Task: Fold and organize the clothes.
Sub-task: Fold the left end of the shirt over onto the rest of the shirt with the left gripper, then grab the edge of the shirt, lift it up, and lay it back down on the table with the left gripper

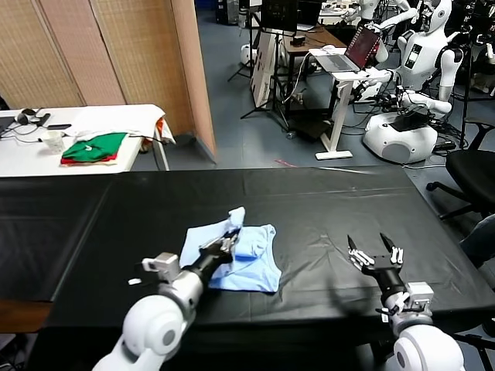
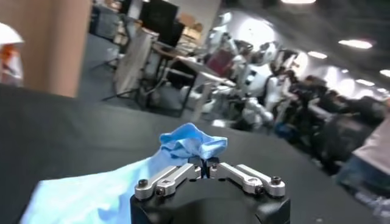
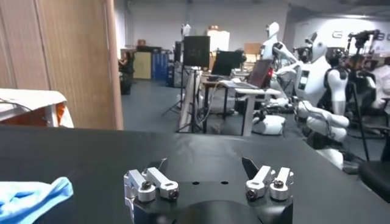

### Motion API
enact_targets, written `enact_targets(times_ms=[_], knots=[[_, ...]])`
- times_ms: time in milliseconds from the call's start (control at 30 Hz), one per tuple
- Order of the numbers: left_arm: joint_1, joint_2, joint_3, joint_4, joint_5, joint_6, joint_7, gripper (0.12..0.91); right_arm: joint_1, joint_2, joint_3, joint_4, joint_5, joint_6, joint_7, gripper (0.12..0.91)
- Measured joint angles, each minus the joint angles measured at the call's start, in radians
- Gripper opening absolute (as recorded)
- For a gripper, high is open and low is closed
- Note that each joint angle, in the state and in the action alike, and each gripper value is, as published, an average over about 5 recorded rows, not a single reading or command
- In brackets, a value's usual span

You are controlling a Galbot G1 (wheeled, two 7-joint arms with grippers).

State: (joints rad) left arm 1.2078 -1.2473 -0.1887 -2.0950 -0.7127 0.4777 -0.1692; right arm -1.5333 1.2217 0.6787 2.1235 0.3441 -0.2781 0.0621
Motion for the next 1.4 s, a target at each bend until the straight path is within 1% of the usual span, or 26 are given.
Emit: enact_targets(times_ms=[167,367,533,600,633,733,767,833,867,900,967,1000,1100,1233,1400], knots=[[-0.01,-0.009,0.035,0.035,0.03,-0.008,0.012,0.18,-0.006,0.008,0.005,0.004,-0.001,0.0,0.0,0.907],[-0.008,-0.019,0.051,0.067,0.065,-0.019,0.018,0.18,0.0,0.007,0.002,0.002,-0.002,0.0,-0.002,0.907],[-0.01,-0.039,0.063,0.096,0.11,-0.034,0.027,0.182,0.009,-0.007,-0.017,-0.006,-0.007,0.003,-0.023,0.907],[-0.01,-0.052,0.07,0.108,0.127,-0.043,0.034,0.216,0.012,-0.017,-0.03,-0.01,-0.007,0.005,-0.032,0.907],[-0.009,-0.06,0.074,0.113,0.133,-0.046,0.037,0.253,0.014,-0.023,-0.038,-0.011,-0.006,0.006,-0.037,0.907],[-0.002,-0.087,0.087,0.116,0.133,-0.05,0.039,0.418,0.019,-0.043,-0.067,-0.013,-0.001,0.007,-0.049,0.907],[0.001,-0.096,0.093,0.114,0.132,-0.051,0.04,0.494,0.022,-0.05,-0.078,-0.013,0.002,0.007,-0.054,0.907],[0.009,-0.114,0.105,0.104,0.132,-0.053,0.041,0.607,0.029,-0.066,-0.103,-0.013,0.007,0.006,-0.061,0.907],[0.014,-0.122,0.111,0.097,0.137,-0.056,0.044,0.682,0.033,-0.073,-0.116,-0.013,0.011,0.004,-0.063,0.907],[0.018,-0.128,0.115,0.09,0.144,-0.06,0.048,0.739,0.038,-0.079,-0.129,-0.013,0.014,0.003,-0.064,0.907],[0.026,-0.135,0.118,0.072,0.163,-0.07,0.06,0.837,0.053,-0.088,-0.16,-0.016,0.017,-0.004,-0.065,0.907],[0.029,-0.135,0.116,0.063,0.175,-0.075,0.067,0.868,0.062,-0.091,-0.177,-0.019,0.016,-0.007,-0.065,0.907],[0.034,-0.126,0.098,0.038,0.218,-0.09,0.082,0.902,0.102,-0.094,-0.233,-0.036,0.001,-0.015,-0.065,0.907],[0.044,-0.092,0.049,0.019,0.258,-0.109,0.089,0.906,0.176,-0.084,-0.322,-0.077,-0.021,-0.02,-0.065,0.907],[0.078,-0.041,-0.041,0.002,0.296,-0.127,0.091,0.907,0.28,-0.058,-0.431,-0.154,-0.033,-0.02,-0.063,0.907]])
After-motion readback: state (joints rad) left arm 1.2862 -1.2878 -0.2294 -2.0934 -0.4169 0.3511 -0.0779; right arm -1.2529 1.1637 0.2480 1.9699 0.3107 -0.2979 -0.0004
